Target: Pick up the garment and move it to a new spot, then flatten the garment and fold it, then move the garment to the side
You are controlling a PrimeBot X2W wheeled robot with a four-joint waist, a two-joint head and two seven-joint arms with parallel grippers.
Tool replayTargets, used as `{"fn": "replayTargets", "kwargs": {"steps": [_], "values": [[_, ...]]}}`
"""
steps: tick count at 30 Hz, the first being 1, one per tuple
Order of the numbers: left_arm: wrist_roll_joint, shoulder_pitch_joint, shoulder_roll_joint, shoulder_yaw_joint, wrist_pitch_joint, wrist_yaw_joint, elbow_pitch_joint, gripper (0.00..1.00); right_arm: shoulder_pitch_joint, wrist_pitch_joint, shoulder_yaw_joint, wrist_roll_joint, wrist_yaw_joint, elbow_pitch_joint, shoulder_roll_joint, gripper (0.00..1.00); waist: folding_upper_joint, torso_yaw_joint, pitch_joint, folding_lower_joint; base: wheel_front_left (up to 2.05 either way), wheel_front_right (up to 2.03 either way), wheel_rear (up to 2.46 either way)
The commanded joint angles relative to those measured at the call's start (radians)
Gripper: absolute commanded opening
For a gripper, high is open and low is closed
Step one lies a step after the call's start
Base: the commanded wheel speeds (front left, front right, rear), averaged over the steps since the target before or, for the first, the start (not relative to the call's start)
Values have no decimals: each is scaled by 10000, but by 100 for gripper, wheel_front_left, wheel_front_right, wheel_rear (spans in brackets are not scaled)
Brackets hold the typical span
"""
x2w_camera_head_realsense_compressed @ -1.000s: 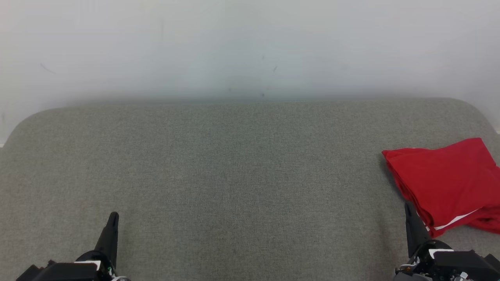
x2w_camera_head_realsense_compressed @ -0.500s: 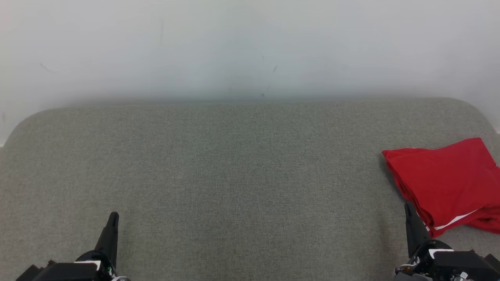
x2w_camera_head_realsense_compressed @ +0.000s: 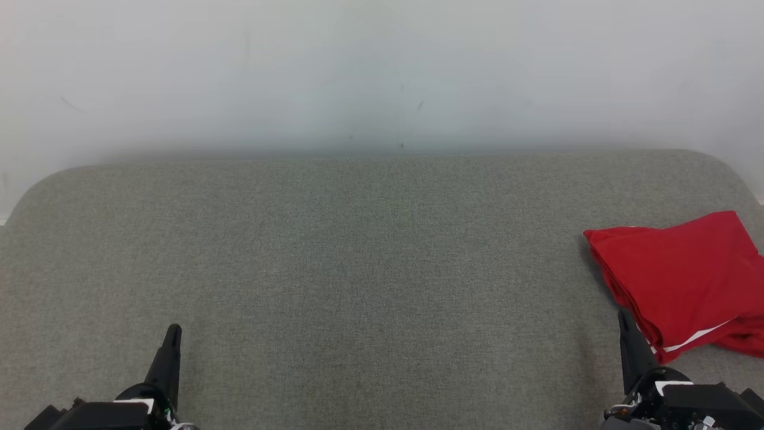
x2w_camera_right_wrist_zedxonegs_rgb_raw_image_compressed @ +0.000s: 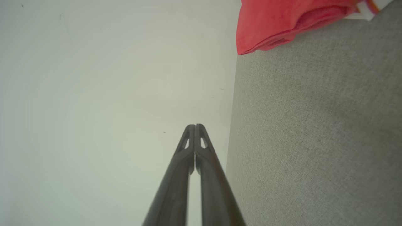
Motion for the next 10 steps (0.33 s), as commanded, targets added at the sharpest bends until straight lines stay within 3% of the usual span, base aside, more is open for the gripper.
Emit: {"fn": "replayTargets", "kwargs": {"steps": [1,10], "values": [[-71,-46,-15,39,5,-25,-10,0,-95,23,-3,39,11,-11,-1,0,-1,0,0,0,0,0,0],[-72,-46,-15,39,5,-25,-10,0,-96,23,-3,40,11,-11,-1,0,-1,0,0,0,0,0,0]]}}
